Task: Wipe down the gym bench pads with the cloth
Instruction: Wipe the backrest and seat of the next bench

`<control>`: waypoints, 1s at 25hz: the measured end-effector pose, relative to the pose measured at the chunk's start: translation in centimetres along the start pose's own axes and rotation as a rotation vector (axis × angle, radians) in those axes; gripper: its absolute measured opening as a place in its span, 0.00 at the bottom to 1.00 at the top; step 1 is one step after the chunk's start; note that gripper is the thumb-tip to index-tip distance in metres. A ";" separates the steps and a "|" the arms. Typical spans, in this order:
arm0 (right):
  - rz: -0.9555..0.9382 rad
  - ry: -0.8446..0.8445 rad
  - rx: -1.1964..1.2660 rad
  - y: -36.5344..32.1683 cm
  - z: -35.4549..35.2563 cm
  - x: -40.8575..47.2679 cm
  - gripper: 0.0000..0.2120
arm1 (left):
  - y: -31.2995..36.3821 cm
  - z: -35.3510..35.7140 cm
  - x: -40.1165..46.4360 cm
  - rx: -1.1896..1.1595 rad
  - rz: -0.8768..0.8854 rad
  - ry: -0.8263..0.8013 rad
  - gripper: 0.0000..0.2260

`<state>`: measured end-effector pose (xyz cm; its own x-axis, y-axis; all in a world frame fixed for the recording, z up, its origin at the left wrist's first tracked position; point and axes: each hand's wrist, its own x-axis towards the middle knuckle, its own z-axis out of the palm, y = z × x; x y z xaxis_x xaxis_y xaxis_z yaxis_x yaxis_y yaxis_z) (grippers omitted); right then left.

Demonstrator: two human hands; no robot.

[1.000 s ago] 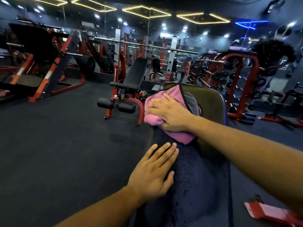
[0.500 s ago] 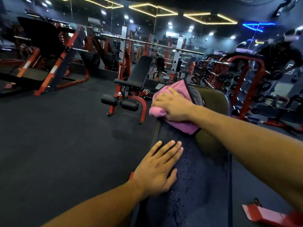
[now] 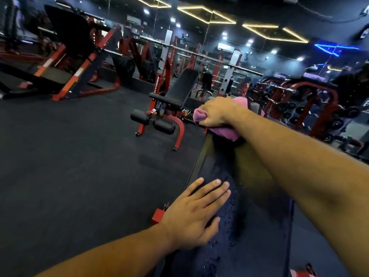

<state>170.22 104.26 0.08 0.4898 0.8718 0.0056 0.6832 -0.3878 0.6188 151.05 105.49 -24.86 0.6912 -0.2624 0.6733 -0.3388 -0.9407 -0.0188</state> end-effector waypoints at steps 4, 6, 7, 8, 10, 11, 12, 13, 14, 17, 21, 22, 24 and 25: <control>-0.183 -0.130 -0.153 -4.9 0.0 -1.0 0.19 | -0.1 0.5 -0.1 -0.033 0.012 0.025 0.29; -0.290 -0.191 -0.191 -8.9 0.7 -2.8 0.17 | -0.2 0.4 0.0 -0.032 0.025 0.054 0.28; -0.342 -0.208 -0.170 -9.7 0.5 -3.4 0.16 | -0.4 0.3 0.0 -0.036 0.033 0.061 0.27; -0.388 -0.243 -0.148 -9.6 0.0 -3.6 0.16 | -0.3 0.3 0.0 -0.043 0.041 0.055 0.27; -0.413 -0.284 -0.169 -6.9 -1.2 -2.5 0.17 | -0.3 0.4 -0.2 -0.044 0.031 0.048 0.26; -0.366 -0.251 -0.174 -5.1 -1.8 -1.7 0.17 | -0.4 0.4 -0.2 -0.048 0.027 0.043 0.26; -0.293 -0.202 -0.170 -3.4 -2.3 -0.9 0.18 | -0.4 0.4 -0.1 -0.051 0.026 0.042 0.26; -0.219 -0.154 -0.163 -2.2 -2.3 0.0 0.19 | -0.4 0.4 -0.1 -0.048 0.025 0.042 0.26; -0.148 -0.141 -0.162 -1.9 -2.1 0.6 0.19 | -0.3 0.4 -0.2 -0.042 0.024 0.043 0.26; -0.099 -0.211 -0.088 -4.3 -1.7 1.5 0.12 | -0.3 0.4 -0.2 -0.044 0.022 0.043 0.26; -0.302 -0.242 -0.062 -10.0 0.2 -1.6 0.12 | -0.5 0.7 -0.1 -0.050 0.023 0.054 0.27; -0.347 -0.235 -0.061 -10.3 0.1 -2.3 0.13 | -0.5 0.7 -0.1 -0.051 0.023 0.052 0.27; -0.359 -0.225 -0.036 -8.0 -0.7 -2.3 0.14 | -0.3 0.8 -0.1 -0.052 0.022 0.049 0.27; -0.306 -0.190 0.018 -6.2 -1.1 -1.8 0.16 | -0.3 0.8 0.0 -0.051 0.021 0.047 0.27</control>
<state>164.52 105.43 -2.88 0.3517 0.8780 -0.3248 0.8224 -0.1240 0.5553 151.67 105.62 -25.50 0.6535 -0.2708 0.7068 -0.3859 -0.9225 0.0034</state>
